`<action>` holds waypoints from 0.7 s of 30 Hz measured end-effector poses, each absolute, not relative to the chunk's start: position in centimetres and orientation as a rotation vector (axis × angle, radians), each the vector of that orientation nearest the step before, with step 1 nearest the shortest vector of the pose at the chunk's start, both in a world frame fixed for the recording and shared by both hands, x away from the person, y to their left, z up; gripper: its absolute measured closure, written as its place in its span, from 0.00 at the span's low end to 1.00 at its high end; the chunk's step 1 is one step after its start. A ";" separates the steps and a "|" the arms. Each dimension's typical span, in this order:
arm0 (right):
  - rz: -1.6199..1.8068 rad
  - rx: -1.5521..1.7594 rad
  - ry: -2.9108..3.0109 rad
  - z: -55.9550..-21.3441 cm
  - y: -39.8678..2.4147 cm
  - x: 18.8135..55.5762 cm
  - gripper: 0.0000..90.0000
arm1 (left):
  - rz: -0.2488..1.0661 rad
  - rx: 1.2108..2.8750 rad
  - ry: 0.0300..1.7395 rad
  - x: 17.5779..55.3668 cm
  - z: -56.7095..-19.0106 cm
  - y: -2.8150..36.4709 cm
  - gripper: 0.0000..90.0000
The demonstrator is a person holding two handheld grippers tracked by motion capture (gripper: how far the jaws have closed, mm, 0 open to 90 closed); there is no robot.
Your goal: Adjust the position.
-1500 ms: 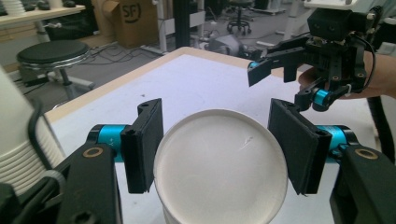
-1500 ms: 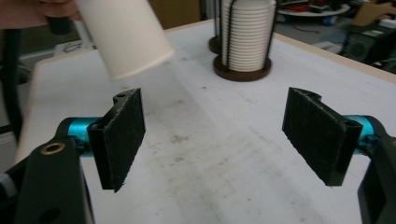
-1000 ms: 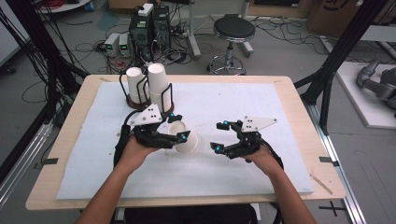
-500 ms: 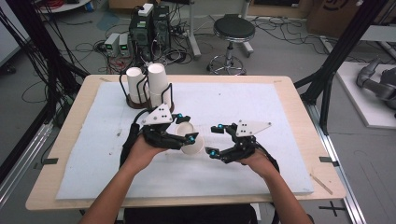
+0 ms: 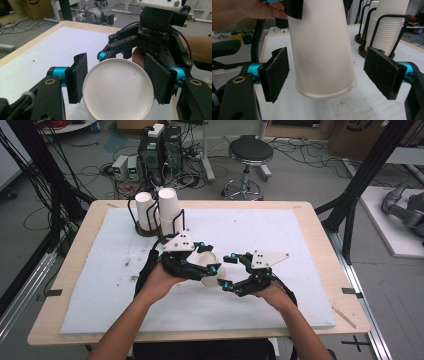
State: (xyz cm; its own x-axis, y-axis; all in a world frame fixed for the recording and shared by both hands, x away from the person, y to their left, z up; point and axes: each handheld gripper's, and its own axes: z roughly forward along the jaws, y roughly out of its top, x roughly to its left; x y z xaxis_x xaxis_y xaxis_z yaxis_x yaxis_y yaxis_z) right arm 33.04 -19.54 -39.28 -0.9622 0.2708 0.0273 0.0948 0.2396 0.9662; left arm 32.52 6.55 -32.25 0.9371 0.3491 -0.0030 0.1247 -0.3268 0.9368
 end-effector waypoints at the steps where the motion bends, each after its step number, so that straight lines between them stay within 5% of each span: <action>1: 1.820 0.341 2.359 -39.3 -19.4 33.0 0.23 | 0.234 1.906 0.340 32.5 -32.2 6.5 0.41; 14: 1.832 0.293 2.423 -39.9 -18.4 33.2 0.23 | 0.147 1.841 0.308 32.5 -32.1 5.8 0.42; 21: 1.819 0.246 2.426 -39.7 -18.8 33.3 0.32 | 0.140 1.834 0.310 32.6 -32.0 5.9 0.41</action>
